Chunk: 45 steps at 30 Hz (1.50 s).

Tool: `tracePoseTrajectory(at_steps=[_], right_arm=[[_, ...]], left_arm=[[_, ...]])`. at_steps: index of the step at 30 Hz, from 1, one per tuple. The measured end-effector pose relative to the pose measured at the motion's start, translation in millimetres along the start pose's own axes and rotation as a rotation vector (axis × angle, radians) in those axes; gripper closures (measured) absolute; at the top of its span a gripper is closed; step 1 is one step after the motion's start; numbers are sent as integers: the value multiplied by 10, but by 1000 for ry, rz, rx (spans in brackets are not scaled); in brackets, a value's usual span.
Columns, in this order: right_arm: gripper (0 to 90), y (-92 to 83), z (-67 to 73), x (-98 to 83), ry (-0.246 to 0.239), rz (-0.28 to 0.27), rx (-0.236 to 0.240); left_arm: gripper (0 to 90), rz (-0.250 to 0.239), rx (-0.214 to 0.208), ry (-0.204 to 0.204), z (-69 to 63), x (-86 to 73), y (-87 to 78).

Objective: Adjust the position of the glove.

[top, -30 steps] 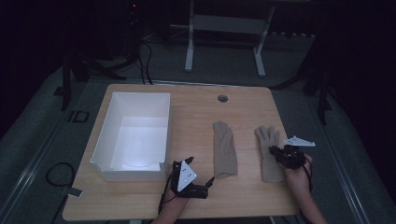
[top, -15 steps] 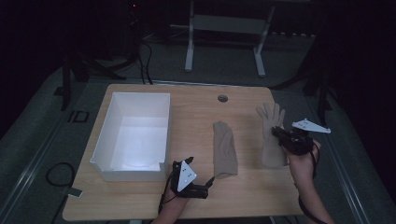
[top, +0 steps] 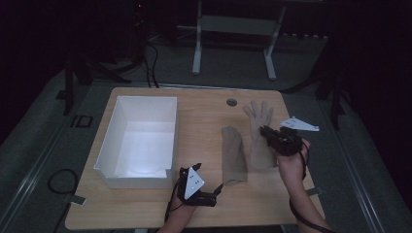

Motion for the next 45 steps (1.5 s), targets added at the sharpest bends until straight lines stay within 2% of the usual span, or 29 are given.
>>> tracePoseTrajectory(at_steps=[3, 6, 7, 14, 18, 21, 25, 28, 32, 39, 40, 43, 45], right_arm=[[829, 162, 178, -33, 2, 12, 20], [829, 237, 235, -61, 8, 23, 27], [829, 328, 285, -98, 2, 38, 29], [828, 556, 349, -242, 25, 83, 32], [828, 709, 400, -412, 53, 128, 37], [827, 783, 421, -505, 46, 156, 28], [826, 841, 430, -561, 33, 177, 27], [823, 920, 425, -650, 27, 212, 37], [814, 982, 421, -735, 33, 234, 49], [809, 1038, 440, -782, 29, 245, 58], [808, 1042, 438, -786, 41, 243, 64], [785, 1040, 435, -781, 42, 242, 70], [731, 1004, 425, -750, 45, 226, 81]], left_arm=[[3, 0, 0, 4, -2, 0, -2], [2, -1, -1, 1, -3, 0, -2], [3, 0, -4, 0, -4, 0, -2], [2, 1, -7, 5, -6, -1, -2], [2, -1, -8, 2, -6, 0, -2], [2, 0, -9, 4, -6, 0, -2], [2, 1, -9, 6, -6, -1, -3], [2, 1, -9, 6, -5, -1, -2], [3, 2, -9, 6, -6, -1, -2], [3, 1, -9, 4, -6, -1, -2], [2, 0, -10, 6, -6, 0, -1], [3, 2, -10, 5, -6, -1, -2], [3, 1, -10, 6, -6, 0, -2]])
Point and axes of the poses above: each handheld gripper's, and its own axes: y roughly forward along the jaws, x roughly out of its top, z roughly to its left, the point moved 5 cm from there along y, roughly forward along the jaws, and after that the axes turned 5 degrees about z, right-handed, at the moved point
